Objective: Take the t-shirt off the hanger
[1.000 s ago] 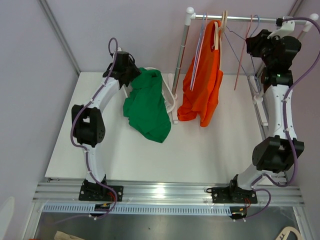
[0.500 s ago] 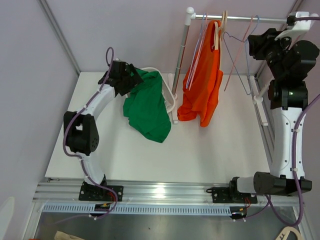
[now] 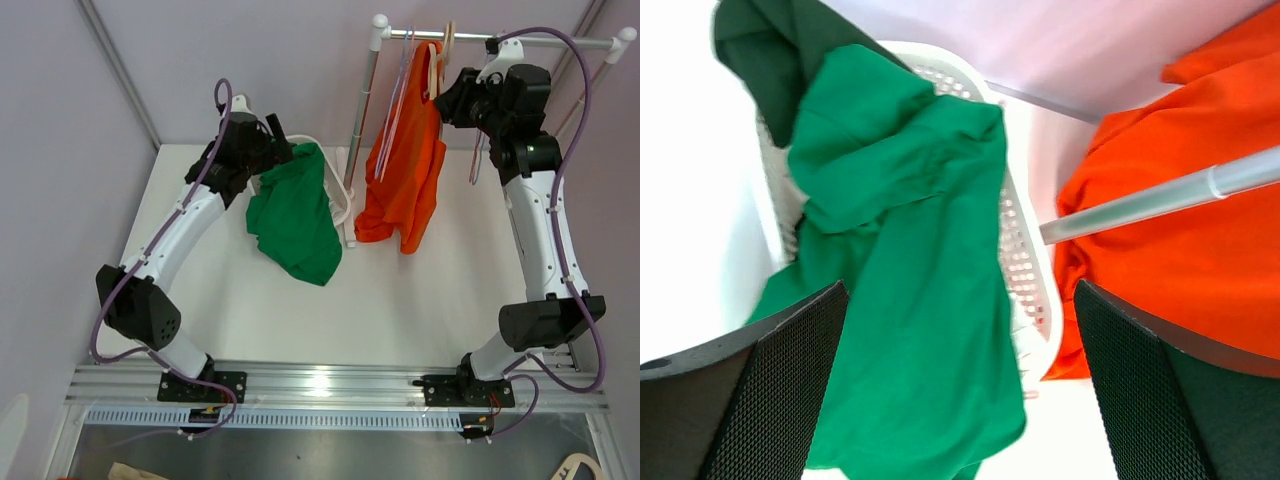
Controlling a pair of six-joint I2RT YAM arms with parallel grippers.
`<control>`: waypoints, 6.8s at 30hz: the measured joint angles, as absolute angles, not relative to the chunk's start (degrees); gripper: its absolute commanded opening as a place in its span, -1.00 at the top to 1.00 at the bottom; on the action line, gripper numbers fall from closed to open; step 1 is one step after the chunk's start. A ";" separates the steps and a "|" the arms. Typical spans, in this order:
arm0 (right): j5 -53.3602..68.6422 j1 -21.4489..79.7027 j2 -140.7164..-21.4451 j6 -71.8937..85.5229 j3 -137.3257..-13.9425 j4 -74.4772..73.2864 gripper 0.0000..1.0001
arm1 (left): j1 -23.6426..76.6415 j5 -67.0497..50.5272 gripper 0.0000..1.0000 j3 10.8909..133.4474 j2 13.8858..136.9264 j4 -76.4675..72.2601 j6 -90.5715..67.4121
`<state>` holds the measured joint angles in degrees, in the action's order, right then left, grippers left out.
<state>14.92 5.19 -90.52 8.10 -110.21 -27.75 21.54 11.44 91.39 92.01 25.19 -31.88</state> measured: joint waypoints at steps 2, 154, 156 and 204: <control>13.87 6.37 -91.70 7.84 -111.87 -28.82 0.31 | 22.20 13.54 -0.99 91.39 91.42 26.00 -30.57; -14.31 9.91 -104.05 1.52 -126.26 -31.22 1.00 | 29.78 20.16 -0.99 89.45 83.31 24.77 -18.74; -14.46 10.04 -103.42 1.74 -126.23 -31.86 1.00 | 29.95 20.86 -0.99 88.71 82.21 23.99 -17.76; -45.98 31.99 -51.92 45.98 -74.67 -48.56 1.00 | 98.78 36.47 -0.99 41.50 76.77 -44.75 23.57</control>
<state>-45.98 31.99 -51.92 45.98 -74.67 -48.56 98.78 36.47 41.50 76.77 -44.75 23.57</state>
